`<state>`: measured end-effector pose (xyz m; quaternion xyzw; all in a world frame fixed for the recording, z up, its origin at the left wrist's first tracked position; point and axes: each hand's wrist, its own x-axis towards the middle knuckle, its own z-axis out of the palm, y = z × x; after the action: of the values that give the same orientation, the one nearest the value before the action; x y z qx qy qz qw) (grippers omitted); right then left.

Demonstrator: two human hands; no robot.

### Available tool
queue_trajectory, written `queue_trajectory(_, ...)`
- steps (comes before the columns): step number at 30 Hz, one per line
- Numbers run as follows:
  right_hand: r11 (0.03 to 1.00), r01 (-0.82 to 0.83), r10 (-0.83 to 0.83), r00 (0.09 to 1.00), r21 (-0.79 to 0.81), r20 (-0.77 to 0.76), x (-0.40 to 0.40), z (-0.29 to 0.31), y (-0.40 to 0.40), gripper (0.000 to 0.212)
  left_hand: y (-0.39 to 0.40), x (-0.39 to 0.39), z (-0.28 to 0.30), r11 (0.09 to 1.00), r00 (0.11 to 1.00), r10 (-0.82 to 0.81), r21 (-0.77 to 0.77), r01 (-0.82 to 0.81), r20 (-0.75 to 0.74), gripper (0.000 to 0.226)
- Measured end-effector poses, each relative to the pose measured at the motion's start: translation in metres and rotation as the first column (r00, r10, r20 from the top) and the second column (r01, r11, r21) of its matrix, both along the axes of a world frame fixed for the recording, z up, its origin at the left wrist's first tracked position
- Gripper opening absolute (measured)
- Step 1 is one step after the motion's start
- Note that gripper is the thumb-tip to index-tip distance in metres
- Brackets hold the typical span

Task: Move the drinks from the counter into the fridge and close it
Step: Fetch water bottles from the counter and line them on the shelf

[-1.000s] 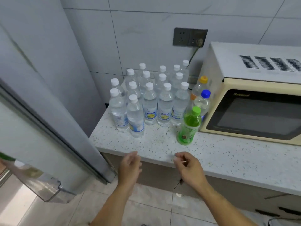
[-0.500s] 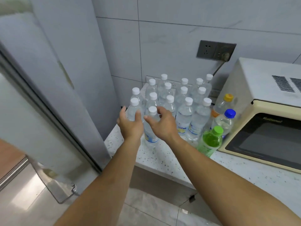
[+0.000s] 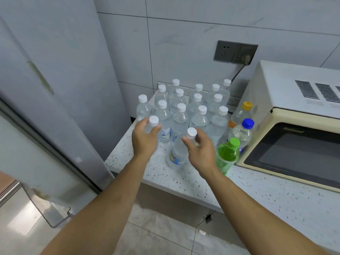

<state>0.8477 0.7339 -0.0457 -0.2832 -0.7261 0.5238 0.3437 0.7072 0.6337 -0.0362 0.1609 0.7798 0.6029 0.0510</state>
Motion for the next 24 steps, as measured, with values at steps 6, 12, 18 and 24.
queue_trajectory(6,0.998,0.038,-0.041,0.997,0.045,0.065,0.025,0.003,0.019,0.015,-0.013,0.024,-0.010,0.995,0.994,-0.103,-0.017,0.102,-0.043,0.027)
queue_trajectory(12,0.996,-0.033,0.050,0.973,-0.078,0.227,0.026,-0.011,0.014,0.050,-0.011,0.024,-0.029,0.967,0.965,-0.251,-0.030,0.254,0.076,0.056)
queue_trajectory(18,0.987,-0.003,0.046,0.963,-0.160,0.265,0.022,-0.043,0.003,0.069,-0.013,0.015,-0.064,0.954,0.942,-0.263,-0.086,0.286,0.209,0.067)
queue_trajectory(24,0.980,0.091,-0.040,0.962,-0.178,0.269,0.012,-0.066,-0.003,0.074,-0.016,0.019,-0.097,0.955,0.930,-0.235,-0.110,0.275,0.282,0.065)
